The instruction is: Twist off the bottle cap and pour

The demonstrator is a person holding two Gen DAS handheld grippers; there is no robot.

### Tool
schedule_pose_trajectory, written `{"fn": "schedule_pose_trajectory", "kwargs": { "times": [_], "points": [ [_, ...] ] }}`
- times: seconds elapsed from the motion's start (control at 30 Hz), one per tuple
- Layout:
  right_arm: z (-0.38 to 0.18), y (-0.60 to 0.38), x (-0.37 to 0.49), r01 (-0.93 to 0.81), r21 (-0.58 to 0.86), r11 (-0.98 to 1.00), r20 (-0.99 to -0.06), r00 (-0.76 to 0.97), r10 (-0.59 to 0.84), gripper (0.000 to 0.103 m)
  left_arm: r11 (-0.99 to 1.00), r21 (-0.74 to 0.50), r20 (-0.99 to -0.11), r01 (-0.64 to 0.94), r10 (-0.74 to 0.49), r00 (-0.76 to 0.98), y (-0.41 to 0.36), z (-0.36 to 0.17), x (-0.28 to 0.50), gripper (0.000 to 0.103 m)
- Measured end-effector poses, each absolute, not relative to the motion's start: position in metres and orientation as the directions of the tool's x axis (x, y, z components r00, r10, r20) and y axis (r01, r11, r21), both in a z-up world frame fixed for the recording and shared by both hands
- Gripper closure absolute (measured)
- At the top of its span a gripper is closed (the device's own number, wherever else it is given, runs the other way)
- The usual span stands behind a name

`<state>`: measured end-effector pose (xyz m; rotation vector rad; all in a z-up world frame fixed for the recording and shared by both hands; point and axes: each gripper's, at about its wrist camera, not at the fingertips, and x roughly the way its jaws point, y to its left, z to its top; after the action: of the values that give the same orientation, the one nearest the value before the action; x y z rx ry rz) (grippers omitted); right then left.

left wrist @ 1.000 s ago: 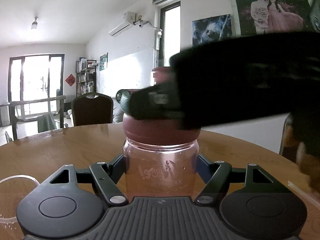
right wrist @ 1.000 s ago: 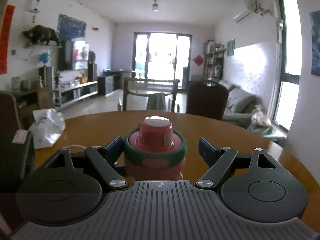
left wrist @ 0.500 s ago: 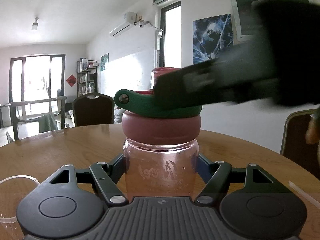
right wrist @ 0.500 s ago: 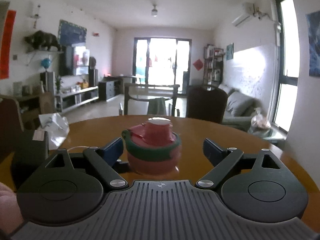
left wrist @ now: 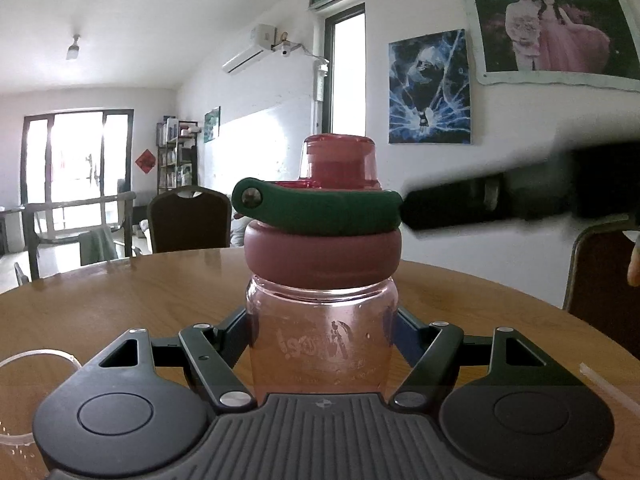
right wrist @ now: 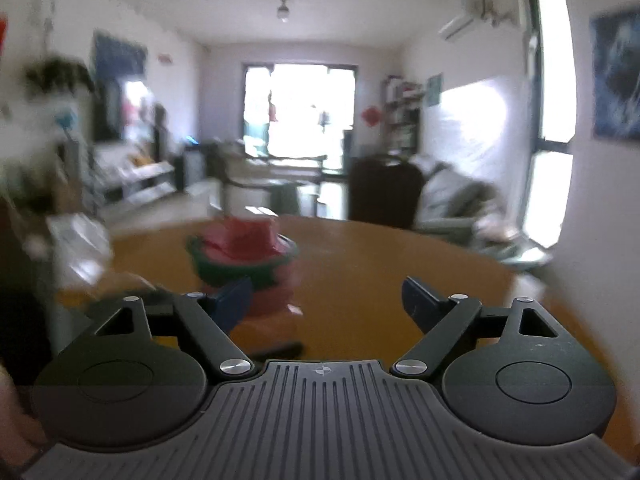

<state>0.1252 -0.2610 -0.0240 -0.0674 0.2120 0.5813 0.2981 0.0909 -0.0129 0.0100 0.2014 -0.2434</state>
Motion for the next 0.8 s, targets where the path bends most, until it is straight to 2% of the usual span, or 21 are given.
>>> {"fn": "schedule_pose_trajectory", "kwargs": {
  "times": [0.1,0.47,0.8],
  "points": [
    [-0.019,-0.242,0.123,-0.534,-0.020,0.845,-0.172,0.835,0.523,0.002,0.970,-0.016,-0.199,0.241,-0.239,0.950,0.096,-0.014,0.304,0.032],
    [-0.024,-0.194,0.149,-0.475,-0.033,0.879,-0.248,0.856,0.454,0.003,0.971,-0.013,-0.195,0.238,-0.236,0.952,0.084,-0.021,0.311,0.031],
    [-0.026,-0.215,0.137,-0.495,-0.037,0.868,-0.249,0.846,0.472,0.006,0.970,-0.027,-0.200,0.242,-0.242,0.949,0.092,-0.029,0.320,0.031]
  ]
}}
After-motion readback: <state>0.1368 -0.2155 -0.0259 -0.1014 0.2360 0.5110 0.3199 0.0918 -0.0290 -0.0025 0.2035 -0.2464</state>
